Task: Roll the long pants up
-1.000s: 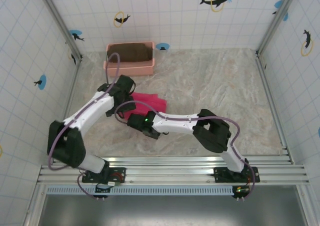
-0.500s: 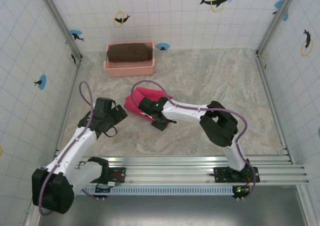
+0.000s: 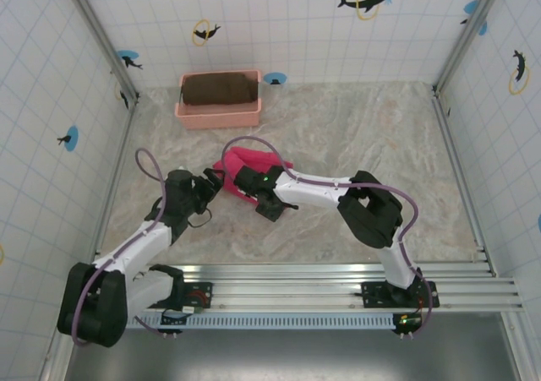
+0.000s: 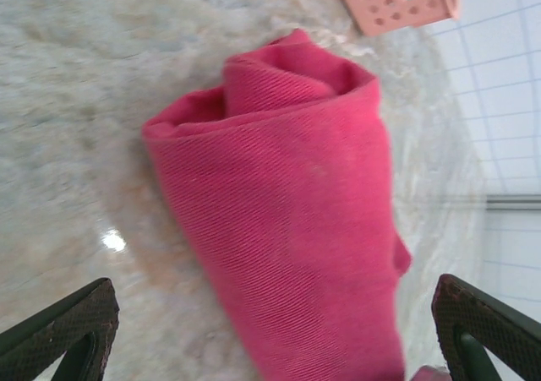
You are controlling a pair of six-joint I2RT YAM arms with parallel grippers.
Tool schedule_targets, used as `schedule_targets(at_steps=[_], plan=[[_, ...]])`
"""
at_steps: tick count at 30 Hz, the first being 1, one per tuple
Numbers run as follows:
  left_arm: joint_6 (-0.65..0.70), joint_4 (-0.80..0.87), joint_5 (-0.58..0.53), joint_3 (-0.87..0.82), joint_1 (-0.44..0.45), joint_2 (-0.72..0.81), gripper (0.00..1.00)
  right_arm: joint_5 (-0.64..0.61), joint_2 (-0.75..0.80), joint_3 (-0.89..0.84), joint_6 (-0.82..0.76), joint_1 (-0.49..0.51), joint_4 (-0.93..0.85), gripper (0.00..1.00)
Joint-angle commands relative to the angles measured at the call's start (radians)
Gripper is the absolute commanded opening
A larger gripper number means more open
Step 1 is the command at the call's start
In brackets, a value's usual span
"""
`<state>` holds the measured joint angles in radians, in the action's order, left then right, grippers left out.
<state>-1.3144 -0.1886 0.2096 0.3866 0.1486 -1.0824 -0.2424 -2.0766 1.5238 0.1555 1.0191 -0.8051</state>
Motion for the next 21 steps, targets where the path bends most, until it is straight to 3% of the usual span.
schedule_targets(at_steps=[1,11,17,21], plan=[[-0.029,-0.152,0.041,0.0,-0.005,-0.067,0.97,0.179,-0.094,-0.075,0.031,0.014,-0.084,0.0],[-0.047,-0.376,0.113,0.073,-0.004,-0.37,0.97,0.197,-0.093,-0.071,0.033,0.032,-0.084,0.0],[-0.029,-0.348,0.125,0.134,0.009,-0.444,0.96,0.212,-0.09,-0.053,0.02,0.036,-0.081,0.0],[0.006,-0.276,0.129,0.159,0.016,-0.461,0.9,0.221,-0.096,-0.014,-0.003,0.032,-0.093,0.0]])
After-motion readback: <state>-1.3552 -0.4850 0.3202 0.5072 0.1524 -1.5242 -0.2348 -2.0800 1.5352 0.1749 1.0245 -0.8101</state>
